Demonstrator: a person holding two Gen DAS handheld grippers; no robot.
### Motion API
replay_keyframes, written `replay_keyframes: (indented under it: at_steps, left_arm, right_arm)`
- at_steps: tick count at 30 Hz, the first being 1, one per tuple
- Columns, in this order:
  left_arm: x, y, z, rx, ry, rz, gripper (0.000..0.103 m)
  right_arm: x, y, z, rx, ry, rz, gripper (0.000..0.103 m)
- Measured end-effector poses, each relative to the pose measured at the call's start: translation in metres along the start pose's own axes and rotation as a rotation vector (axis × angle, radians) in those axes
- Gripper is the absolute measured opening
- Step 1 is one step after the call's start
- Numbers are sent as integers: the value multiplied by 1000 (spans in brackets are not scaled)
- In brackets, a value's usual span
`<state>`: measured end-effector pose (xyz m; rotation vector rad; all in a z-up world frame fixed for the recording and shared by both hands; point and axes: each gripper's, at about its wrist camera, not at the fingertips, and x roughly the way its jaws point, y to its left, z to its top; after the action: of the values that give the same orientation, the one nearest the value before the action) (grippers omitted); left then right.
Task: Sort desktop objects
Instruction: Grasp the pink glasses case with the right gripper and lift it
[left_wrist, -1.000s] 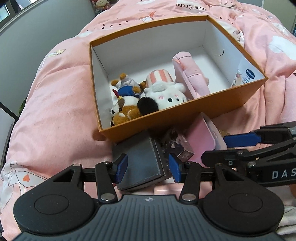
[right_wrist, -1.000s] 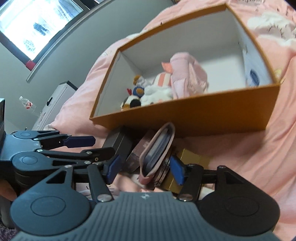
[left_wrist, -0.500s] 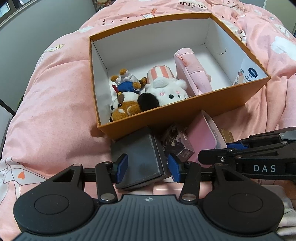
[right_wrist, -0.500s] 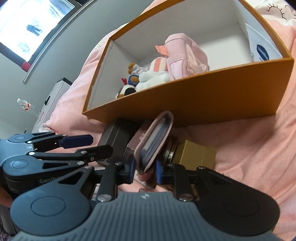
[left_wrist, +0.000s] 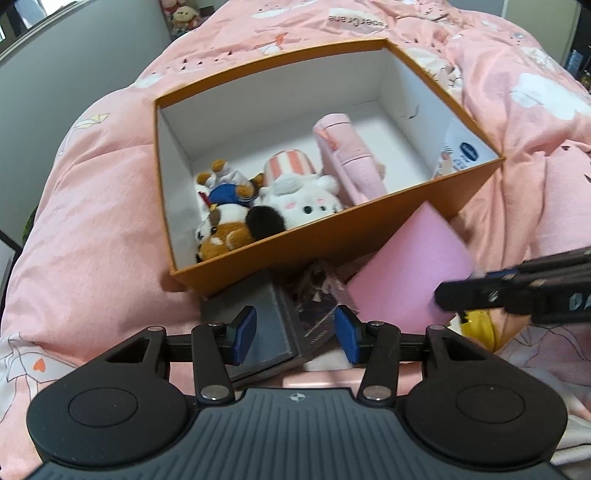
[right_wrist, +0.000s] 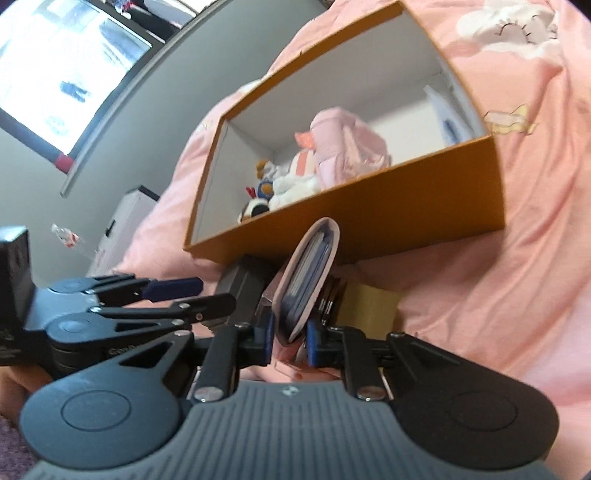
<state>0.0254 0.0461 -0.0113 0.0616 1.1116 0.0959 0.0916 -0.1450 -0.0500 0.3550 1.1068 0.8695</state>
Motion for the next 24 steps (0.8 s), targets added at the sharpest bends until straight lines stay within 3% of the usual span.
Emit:
replay_keyframes:
  at_steps: [10,14,18,24]
  left_arm:
    - [4,-13,-2,71,-5,-8,55]
    - [8,-21,-5,120,-9,-7,55]
    - [10,-26,-8,163,-12,50,55]
    - [10,-28,-9,214,-13,83,55]
  right_arm:
    - [-59,-13,6,30,-79,-35,17]
    - [-70,-15,5,-22,-83,-160,17]
    - [-66,-24,3,-38,-52,-245,17]
    - [-49,-33,4,-68,-52,-306,19]
